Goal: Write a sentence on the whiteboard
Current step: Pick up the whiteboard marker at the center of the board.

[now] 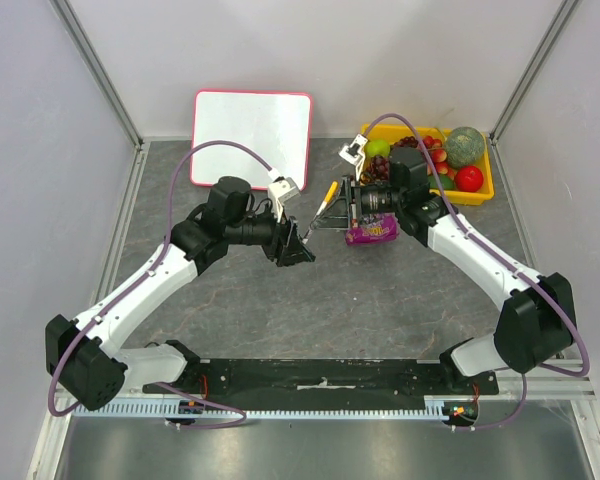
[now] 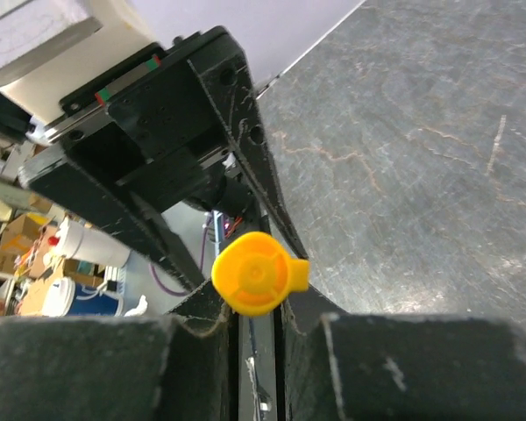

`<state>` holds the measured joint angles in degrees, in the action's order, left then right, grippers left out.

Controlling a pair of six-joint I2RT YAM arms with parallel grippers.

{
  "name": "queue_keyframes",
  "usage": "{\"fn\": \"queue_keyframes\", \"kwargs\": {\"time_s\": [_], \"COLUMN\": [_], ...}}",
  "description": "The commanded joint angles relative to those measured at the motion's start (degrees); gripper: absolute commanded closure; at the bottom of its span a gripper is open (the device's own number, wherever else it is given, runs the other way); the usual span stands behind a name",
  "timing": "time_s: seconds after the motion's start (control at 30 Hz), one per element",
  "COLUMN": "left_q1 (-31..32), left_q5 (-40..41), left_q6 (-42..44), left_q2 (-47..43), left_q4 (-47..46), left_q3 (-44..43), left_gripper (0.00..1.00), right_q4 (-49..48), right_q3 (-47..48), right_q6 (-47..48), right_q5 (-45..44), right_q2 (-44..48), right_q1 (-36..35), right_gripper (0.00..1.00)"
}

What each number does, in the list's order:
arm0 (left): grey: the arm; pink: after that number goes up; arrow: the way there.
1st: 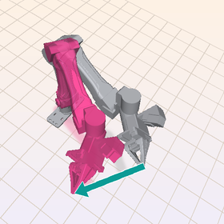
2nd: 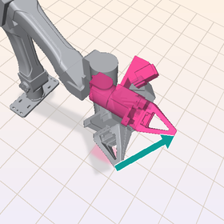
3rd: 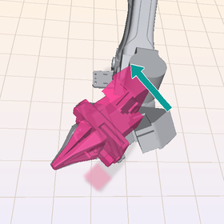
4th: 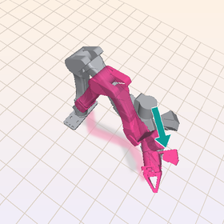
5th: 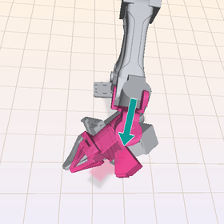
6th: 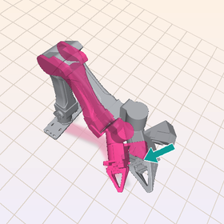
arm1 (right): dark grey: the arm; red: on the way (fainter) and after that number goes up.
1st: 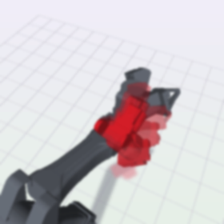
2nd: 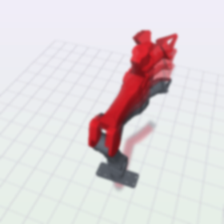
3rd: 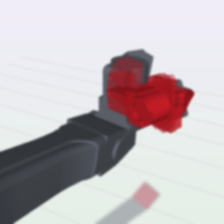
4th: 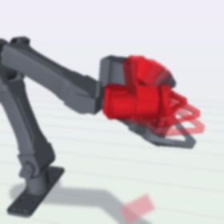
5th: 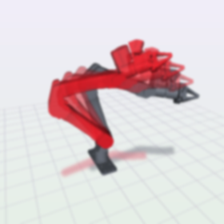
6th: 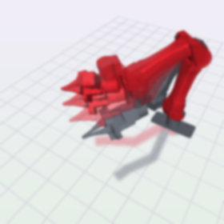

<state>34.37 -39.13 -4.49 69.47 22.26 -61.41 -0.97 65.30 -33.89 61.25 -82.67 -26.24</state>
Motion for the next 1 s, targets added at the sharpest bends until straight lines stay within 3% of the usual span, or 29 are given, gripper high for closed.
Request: {"fn": "queue_keyframes", "kwargs": {"time_s": [0.0, 0.3, 0.43, 0.7, 0.97], "left_q1": [0.1, 0.0, -0.1, -0.6, -2.4], "left_q5": [1.3, 8.9, 15.0, 23.3, 34.4], "left_q6": [0.3, -6.0, -7.6, -11.7, -13.4], "left_q2": [-1.0, -1.0, 1.1, 11.2, 23.9], "left_q4": [-2.2, -8.1, -7.9, -7.2, -1.3], "left_q3": [0.8, 4.5, 5.0, 1.5, -8.5], "left_gripper": [0.34, 0.27, 0.17, 0.16, 0.16], "right_q4": [0.5, 0.9, 2.7, 8.5, 10.6], "right_q3": [1.6, -4.6, -6.5, -6.4, -6.5], "right_q6": [-0.8, -3.2, -2.7, 1.7, 3.8], "right_q5": [-7.5, -23.4, -26.8, -32.7, -35.0], "right_q2": [1.8, 7.3, 9.7, 12.6, 13.2], "right_q1": [1.2, 5.8, 8.1, 10.2, 10.4], "right_gripper": [1.0, 1.0, 1.0, 1.0, 1.0]}}
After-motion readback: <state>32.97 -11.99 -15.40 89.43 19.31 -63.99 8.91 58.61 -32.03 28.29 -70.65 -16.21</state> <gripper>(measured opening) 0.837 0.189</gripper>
